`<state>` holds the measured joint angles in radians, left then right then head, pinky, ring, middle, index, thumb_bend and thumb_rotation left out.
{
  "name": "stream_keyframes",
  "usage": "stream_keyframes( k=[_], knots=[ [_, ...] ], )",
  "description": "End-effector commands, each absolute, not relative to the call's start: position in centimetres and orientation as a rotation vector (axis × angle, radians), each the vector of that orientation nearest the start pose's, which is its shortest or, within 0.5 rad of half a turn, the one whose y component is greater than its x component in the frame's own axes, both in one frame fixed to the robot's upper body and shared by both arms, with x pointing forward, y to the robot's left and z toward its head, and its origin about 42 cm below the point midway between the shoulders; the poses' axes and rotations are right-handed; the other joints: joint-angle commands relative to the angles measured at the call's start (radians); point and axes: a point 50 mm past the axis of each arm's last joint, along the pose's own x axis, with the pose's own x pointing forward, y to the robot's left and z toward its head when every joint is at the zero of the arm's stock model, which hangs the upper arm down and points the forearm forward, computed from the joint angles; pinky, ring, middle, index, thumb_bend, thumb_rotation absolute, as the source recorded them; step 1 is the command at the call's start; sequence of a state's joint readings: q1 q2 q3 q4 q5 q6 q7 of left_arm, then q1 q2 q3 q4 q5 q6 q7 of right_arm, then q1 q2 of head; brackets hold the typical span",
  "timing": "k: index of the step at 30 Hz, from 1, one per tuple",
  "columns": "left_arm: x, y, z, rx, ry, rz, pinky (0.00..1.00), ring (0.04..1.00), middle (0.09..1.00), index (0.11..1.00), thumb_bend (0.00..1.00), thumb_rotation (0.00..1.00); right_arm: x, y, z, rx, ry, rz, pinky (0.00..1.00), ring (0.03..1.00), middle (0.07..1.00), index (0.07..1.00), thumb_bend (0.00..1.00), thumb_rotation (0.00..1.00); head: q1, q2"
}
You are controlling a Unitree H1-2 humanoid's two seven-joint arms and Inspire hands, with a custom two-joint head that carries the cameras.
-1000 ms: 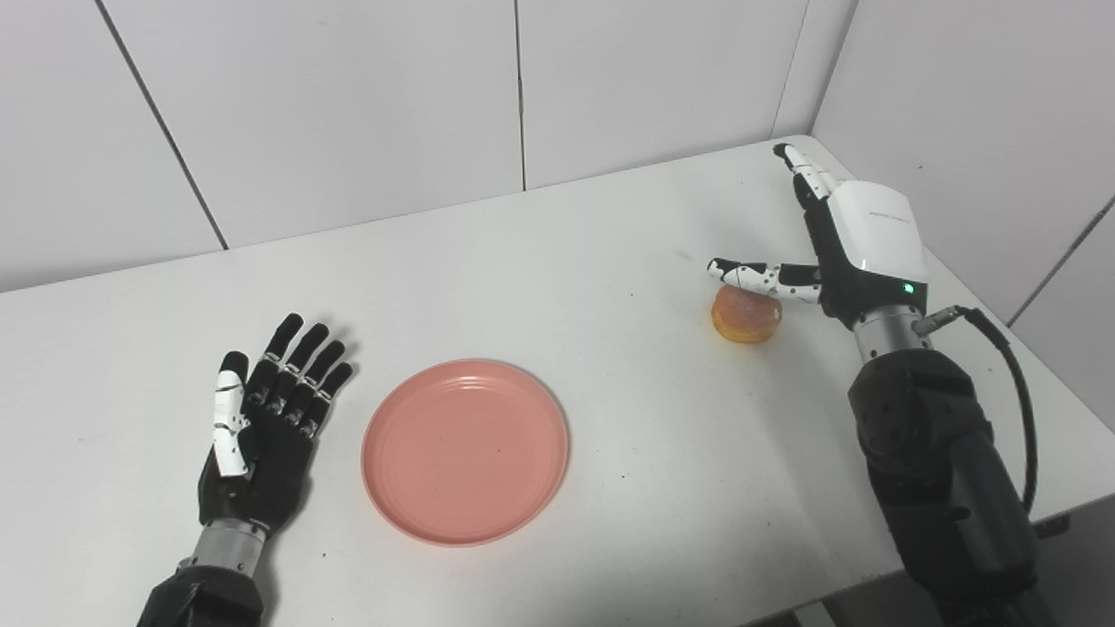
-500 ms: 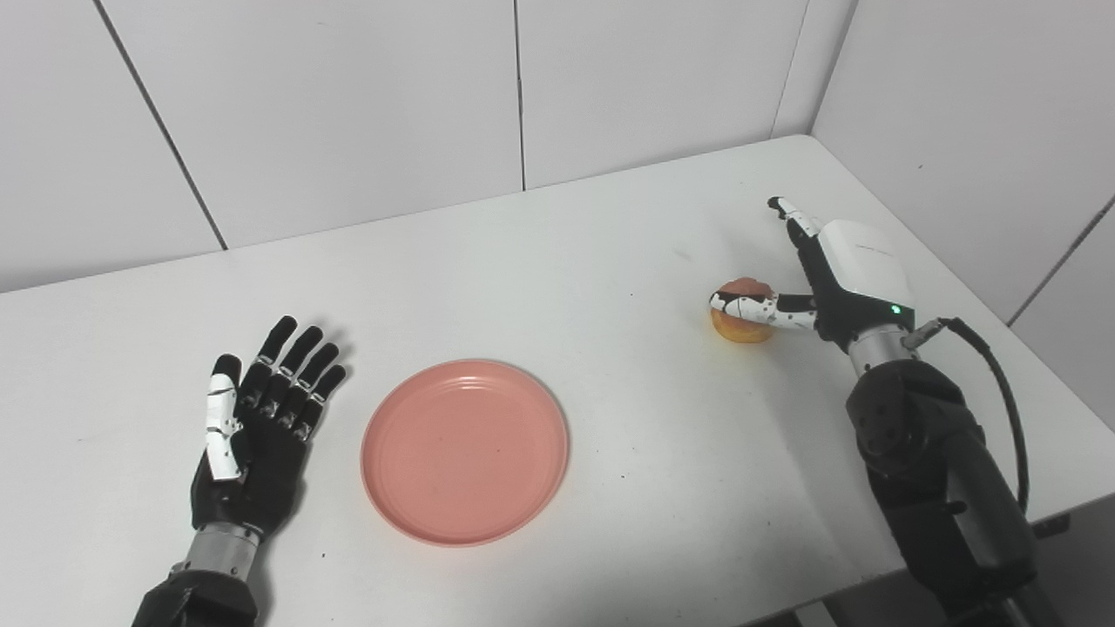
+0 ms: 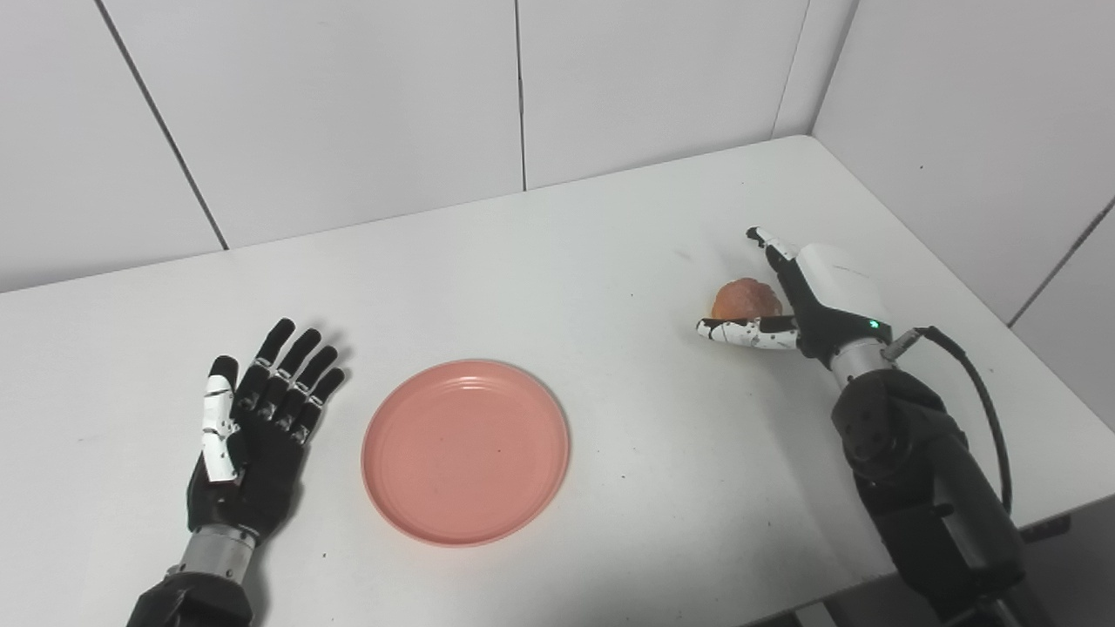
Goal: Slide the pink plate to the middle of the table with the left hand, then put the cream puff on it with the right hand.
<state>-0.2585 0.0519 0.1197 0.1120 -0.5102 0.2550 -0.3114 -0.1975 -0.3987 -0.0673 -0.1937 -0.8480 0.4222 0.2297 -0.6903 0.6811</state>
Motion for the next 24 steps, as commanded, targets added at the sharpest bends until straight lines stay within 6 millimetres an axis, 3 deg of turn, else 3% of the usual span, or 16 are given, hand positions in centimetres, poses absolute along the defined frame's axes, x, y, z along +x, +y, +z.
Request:
stream_keyframes(
  k=[1, 24],
  knots=[
    [34.9, 22.5, 11.1, -0.485, 0.172, -0.285, 0.90, 0.887, 0.894, 0.891, 0.42, 1.00, 33.4, -35.2, 23.0, -1.164, 0.084, -0.274, 0.72, 0.838, 0.894, 0.908, 0.85, 0.60, -0.001, -0.001],
    [34.8, 22.7, 11.3, -0.467, 0.162, -0.297, 0.92, 0.896, 0.902, 0.892, 0.43, 1.00, 34.2, -36.2, 21.5, -1.166, 0.165, -0.257, 0.71, 0.824, 0.886, 0.885, 0.82, 0.49, -0.006, 0.017]
  ],
)
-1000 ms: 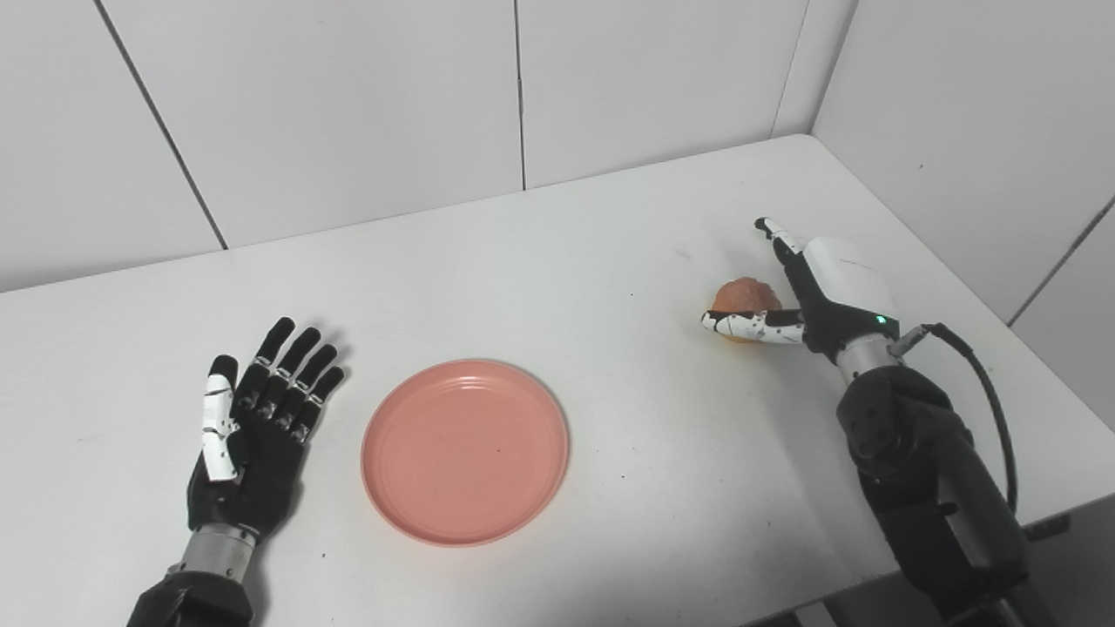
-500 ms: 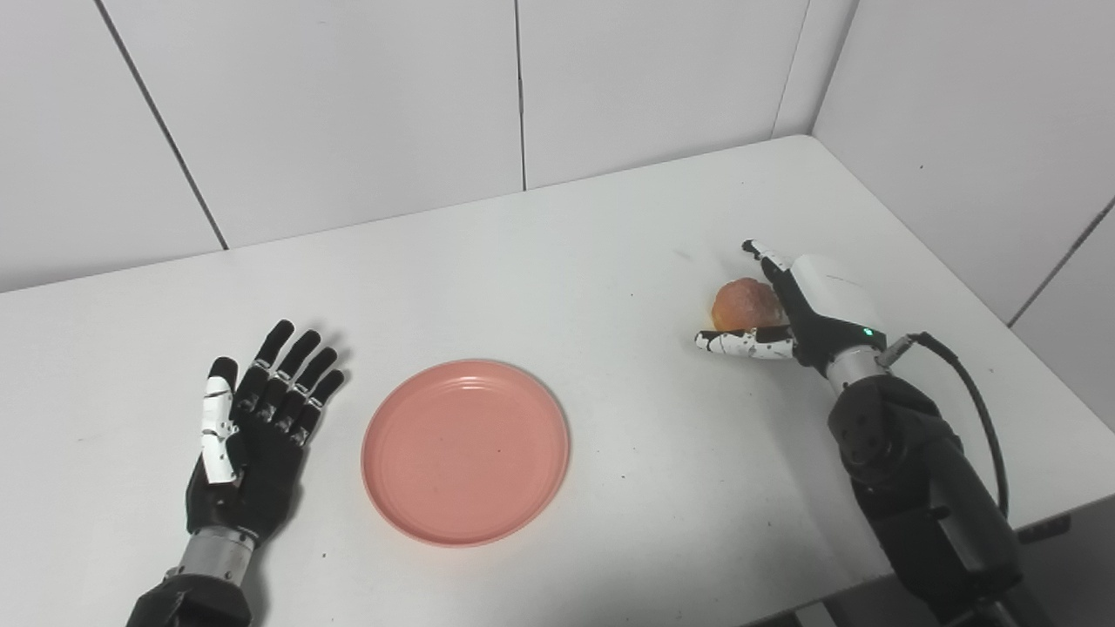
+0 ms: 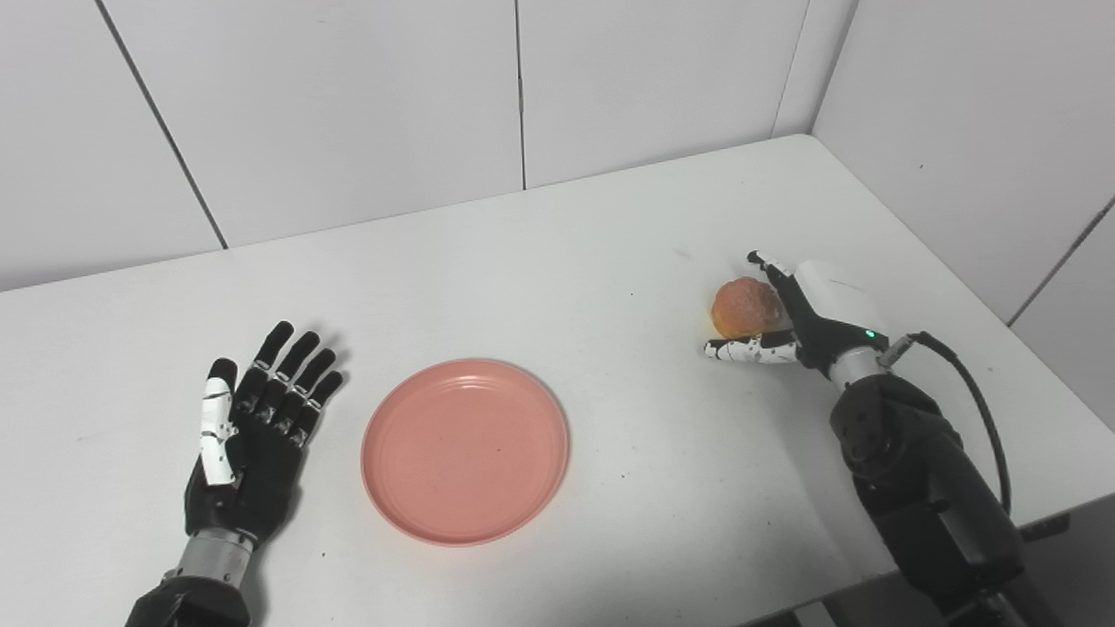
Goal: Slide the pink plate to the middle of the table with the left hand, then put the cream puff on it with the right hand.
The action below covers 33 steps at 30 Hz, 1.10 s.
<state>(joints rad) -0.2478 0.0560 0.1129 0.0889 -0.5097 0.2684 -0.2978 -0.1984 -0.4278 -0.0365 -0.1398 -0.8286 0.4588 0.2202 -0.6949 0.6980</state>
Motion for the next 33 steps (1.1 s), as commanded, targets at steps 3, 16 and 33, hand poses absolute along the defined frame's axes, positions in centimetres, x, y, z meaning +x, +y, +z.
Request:
stream_keyframes(
  k=[3, 16, 33],
  knots=[
    [34.8, 22.7, 11.3, -0.471, 0.162, -0.301, 0.91, 0.895, 0.900, 0.893, 0.43, 1.00, 34.3, -36.4, 21.3, -1.156, 0.169, -0.258, 0.71, 0.827, 0.887, 0.877, 0.81, 0.47, 0.001, 0.003],
    [34.6, 22.5, 11.6, -0.468, 0.159, -0.304, 0.91, 0.892, 0.896, 0.893, 0.43, 1.00, 35.6, -37.0, 20.4, -1.067, 0.105, -0.240, 0.57, 0.645, 0.687, 0.698, 0.65, 0.25, 0.010, 0.008],
    [34.6, 22.2, 11.6, -0.469, 0.155, -0.307, 0.91, 0.890, 0.899, 0.895, 0.44, 1.00, 36.3, -36.9, 20.1, -1.062, 0.119, -0.239, 0.40, 0.469, 0.529, 0.580, 0.50, 0.08, 0.024, 0.011]
  ],
)
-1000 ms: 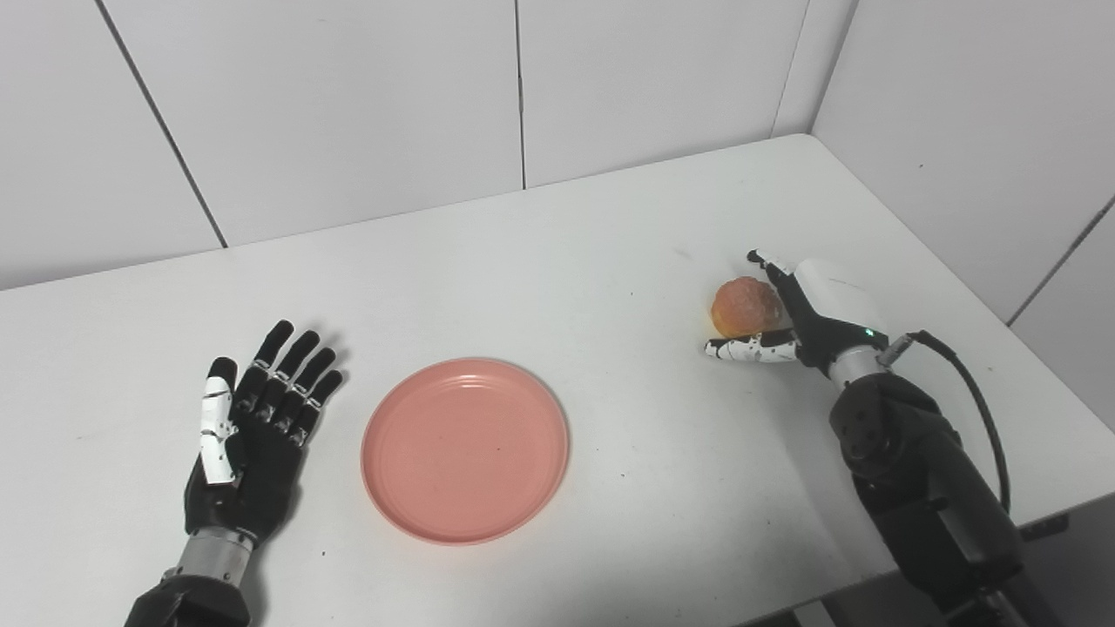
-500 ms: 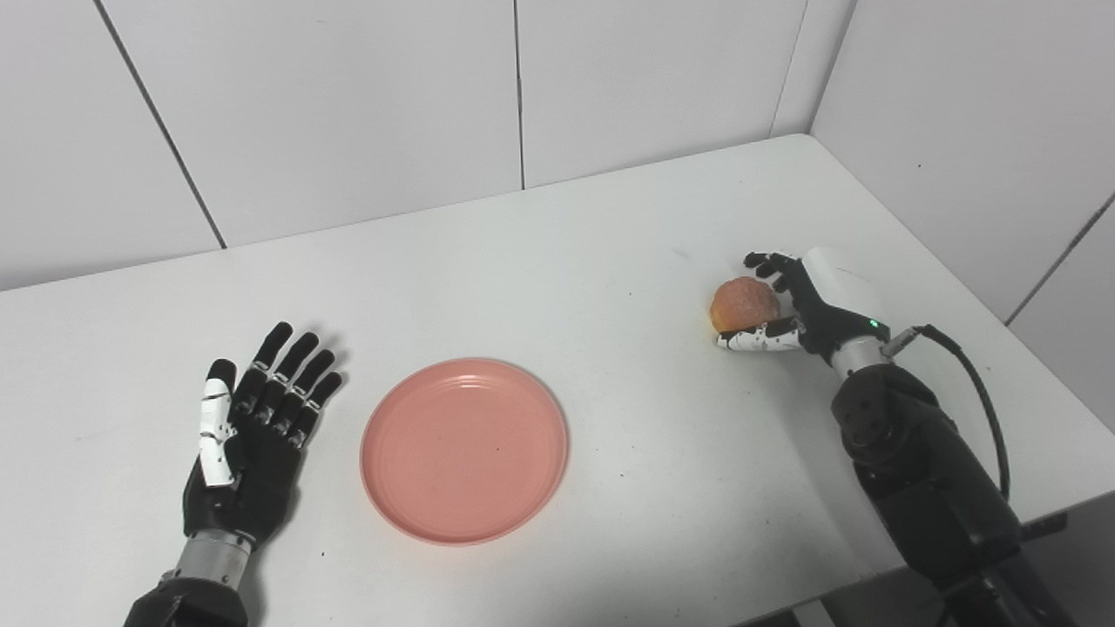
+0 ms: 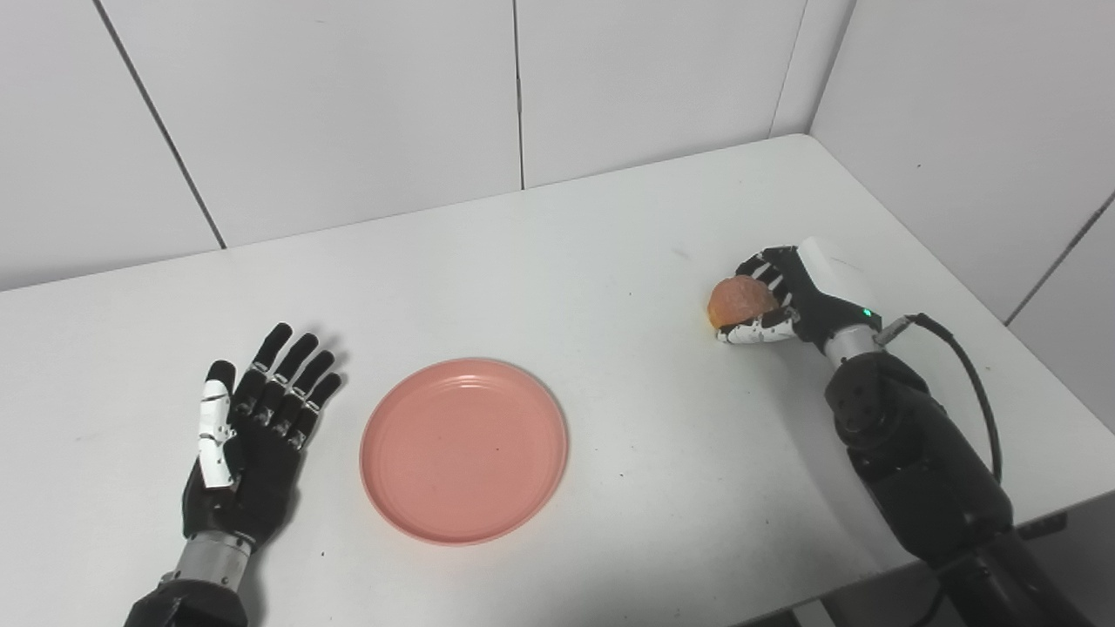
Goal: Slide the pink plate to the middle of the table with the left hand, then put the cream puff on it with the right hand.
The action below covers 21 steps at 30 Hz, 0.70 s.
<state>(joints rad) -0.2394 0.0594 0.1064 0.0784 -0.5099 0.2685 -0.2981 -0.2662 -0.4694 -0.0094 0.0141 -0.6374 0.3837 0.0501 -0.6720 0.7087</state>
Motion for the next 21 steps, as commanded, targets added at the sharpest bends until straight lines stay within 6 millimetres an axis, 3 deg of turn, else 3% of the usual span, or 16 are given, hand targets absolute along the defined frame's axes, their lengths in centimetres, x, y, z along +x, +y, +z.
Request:
stream_keyframes(
  k=[1, 12, 21],
  knots=[
    [34.6, 22.2, 11.6, -0.471, 0.156, -0.306, 0.91, 0.888, 0.897, 0.893, 0.44, 1.00, 36.2, -36.9, 20.1, -1.060, 0.117, -0.240, 0.40, 0.471, 0.531, 0.580, 0.49, 0.08, 0.001, 0.001],
    [34.6, 21.6, 11.5, -0.474, 0.155, -0.308, 0.91, 0.895, 0.902, 0.899, 0.44, 1.00, 35.4, -35.8, 22.1, -1.031, 0.013, -0.244, 0.43, 0.498, 0.532, 0.563, 0.48, 0.13, 0.033, -0.002],
    [33.9, 20.2, 11.6, -0.424, 0.143, -0.308, 0.89, 0.882, 0.891, 0.882, 0.44, 1.00, 34.4, -33.2, 25.1, -1.021, -0.103, -0.199, 0.39, 0.459, 0.499, 0.539, 0.49, 0.12, 0.163, 0.003]
  ],
)
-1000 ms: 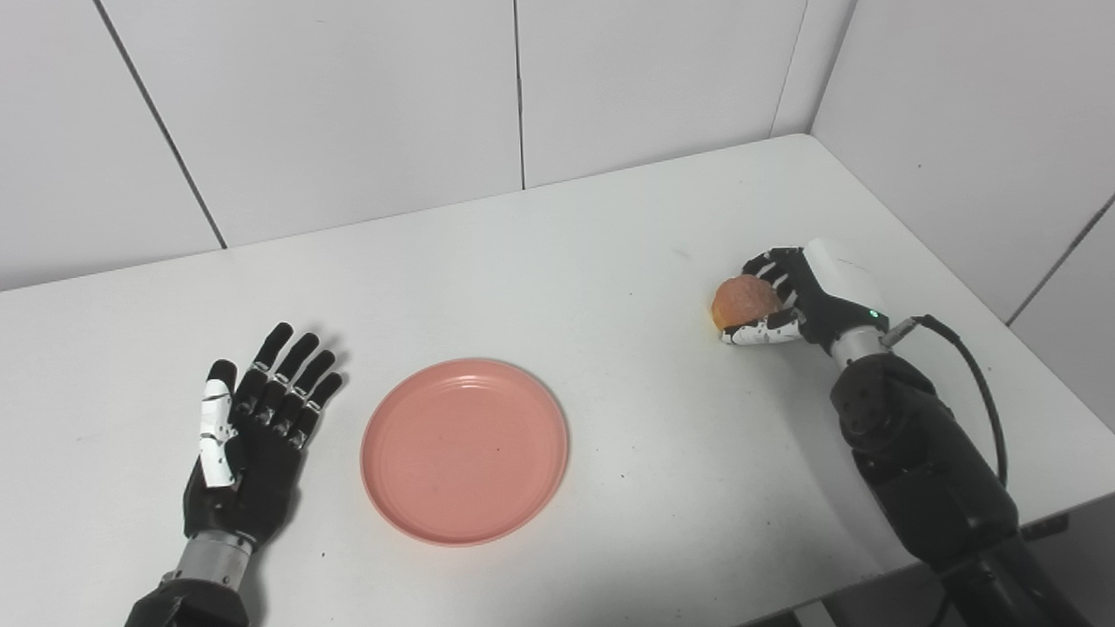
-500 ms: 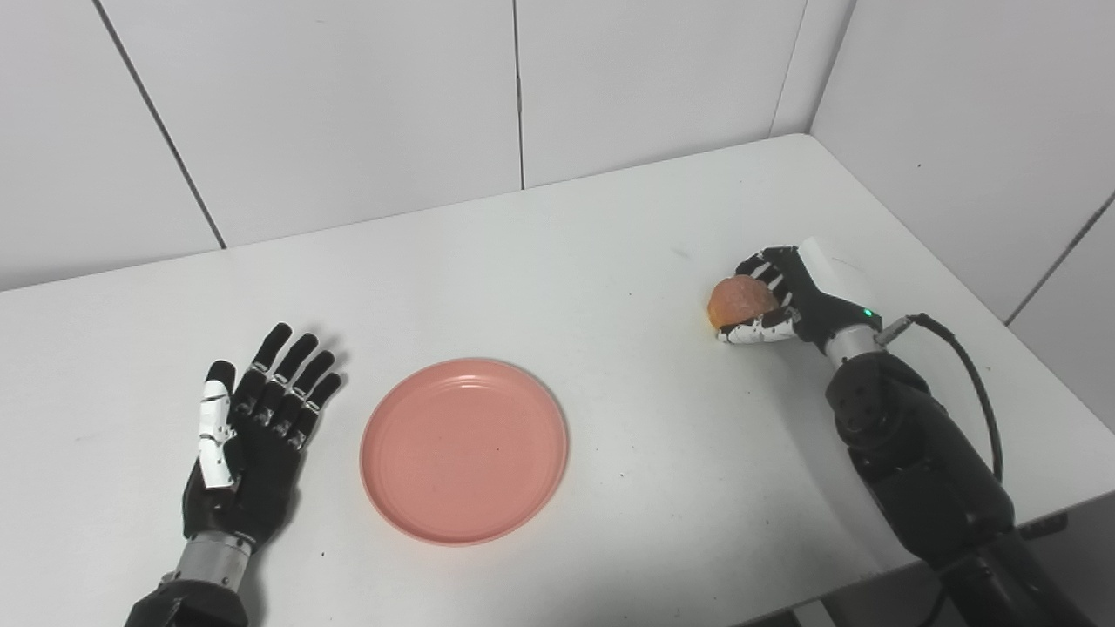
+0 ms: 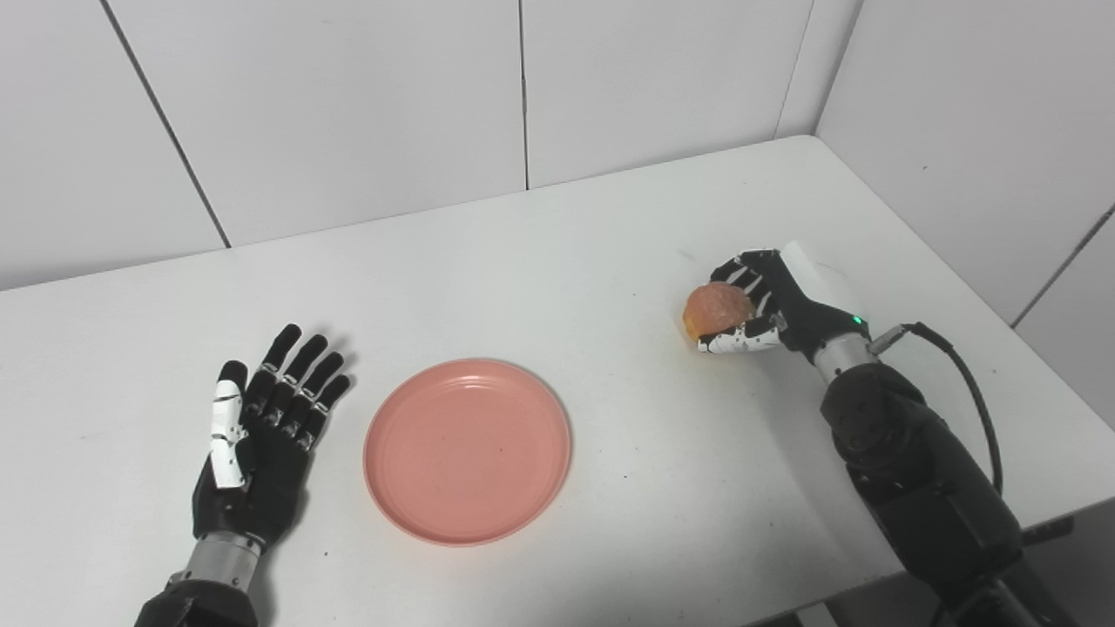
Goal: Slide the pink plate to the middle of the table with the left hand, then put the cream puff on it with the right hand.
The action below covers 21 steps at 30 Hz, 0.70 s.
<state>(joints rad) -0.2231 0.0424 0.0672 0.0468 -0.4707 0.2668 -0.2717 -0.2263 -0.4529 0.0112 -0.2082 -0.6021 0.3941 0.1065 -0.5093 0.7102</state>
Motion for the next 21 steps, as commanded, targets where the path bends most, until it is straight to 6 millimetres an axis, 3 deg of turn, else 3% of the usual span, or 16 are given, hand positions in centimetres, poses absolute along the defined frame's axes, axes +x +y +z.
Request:
stream_keyframes(
  k=[1, 11, 21],
  knots=[
    [33.8, 19.9, 11.7, -0.418, 0.143, -0.304, 0.89, 0.881, 0.891, 0.882, 0.44, 1.00, 34.3, -32.6, 25.6, -1.022, -0.119, -0.191, 0.39, 0.458, 0.498, 0.538, 0.49, 0.13, 0.018, 0.003],
    [32.9, 17.2, 12.4, -0.373, 0.138, -0.286, 0.88, 0.878, 0.886, 0.879, 0.43, 1.00, 34.1, -28.6, 28.1, -1.040, -0.244, -0.092, 0.39, 0.458, 0.513, 0.569, 0.51, 0.02, 0.171, 0.018],
    [32.4, 14.7, 13.2, -0.361, 0.125, -0.282, 0.87, 0.876, 0.889, 0.893, 0.42, 1.00, 34.7, -24.6, 29.0, -1.027, -0.347, 0.038, 0.34, 0.415, 0.482, 0.553, 0.52, 0.00, 0.314, 0.038]
  ],
)
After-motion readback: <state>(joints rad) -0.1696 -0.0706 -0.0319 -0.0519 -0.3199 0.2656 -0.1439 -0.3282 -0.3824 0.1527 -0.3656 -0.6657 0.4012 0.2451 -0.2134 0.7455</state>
